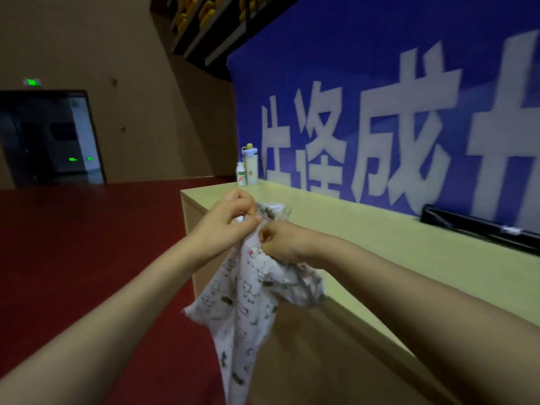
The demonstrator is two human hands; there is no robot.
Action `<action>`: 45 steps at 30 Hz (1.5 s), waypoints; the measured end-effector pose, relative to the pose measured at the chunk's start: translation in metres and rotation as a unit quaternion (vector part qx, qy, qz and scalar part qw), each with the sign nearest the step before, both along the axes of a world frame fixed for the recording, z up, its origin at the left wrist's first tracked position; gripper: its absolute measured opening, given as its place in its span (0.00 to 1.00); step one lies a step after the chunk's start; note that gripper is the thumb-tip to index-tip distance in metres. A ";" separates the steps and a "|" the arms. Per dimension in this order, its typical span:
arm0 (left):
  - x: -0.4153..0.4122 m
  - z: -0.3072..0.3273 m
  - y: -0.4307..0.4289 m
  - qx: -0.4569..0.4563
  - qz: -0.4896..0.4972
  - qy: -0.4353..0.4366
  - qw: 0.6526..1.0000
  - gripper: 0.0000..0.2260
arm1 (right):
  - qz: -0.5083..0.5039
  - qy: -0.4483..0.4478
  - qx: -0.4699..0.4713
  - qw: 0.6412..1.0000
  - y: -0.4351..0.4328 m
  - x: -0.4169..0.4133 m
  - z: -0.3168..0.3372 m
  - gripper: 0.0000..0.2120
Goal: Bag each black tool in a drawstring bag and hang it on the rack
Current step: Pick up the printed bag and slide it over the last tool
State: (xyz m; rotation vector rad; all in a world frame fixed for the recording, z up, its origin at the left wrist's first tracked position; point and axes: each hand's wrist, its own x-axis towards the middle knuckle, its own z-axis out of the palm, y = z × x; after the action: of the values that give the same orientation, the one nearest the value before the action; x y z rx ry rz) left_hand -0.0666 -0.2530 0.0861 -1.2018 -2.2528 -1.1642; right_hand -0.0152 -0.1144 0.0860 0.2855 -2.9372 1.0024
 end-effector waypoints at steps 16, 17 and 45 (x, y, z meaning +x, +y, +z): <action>-0.011 0.017 0.203 -0.016 -0.018 0.050 0.998 0.15 | -0.466 0.174 0.025 0.867 0.309 0.016 -0.034 0.13; -0.016 0.014 0.215 -0.012 -0.019 0.047 0.999 0.15 | -0.491 0.160 0.053 0.855 0.329 0.017 -0.042 0.14; -0.097 -0.019 0.346 0.000 0.009 -0.003 1.000 0.17 | -0.511 0.037 0.285 0.810 0.501 -0.026 -0.091 0.08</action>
State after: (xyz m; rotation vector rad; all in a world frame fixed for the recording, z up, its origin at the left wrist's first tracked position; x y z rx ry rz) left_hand -0.1633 0.0930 0.0675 -1.1780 -2.2638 -1.1615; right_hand -0.0407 0.3864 -0.0052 -1.1049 -2.5436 -0.0488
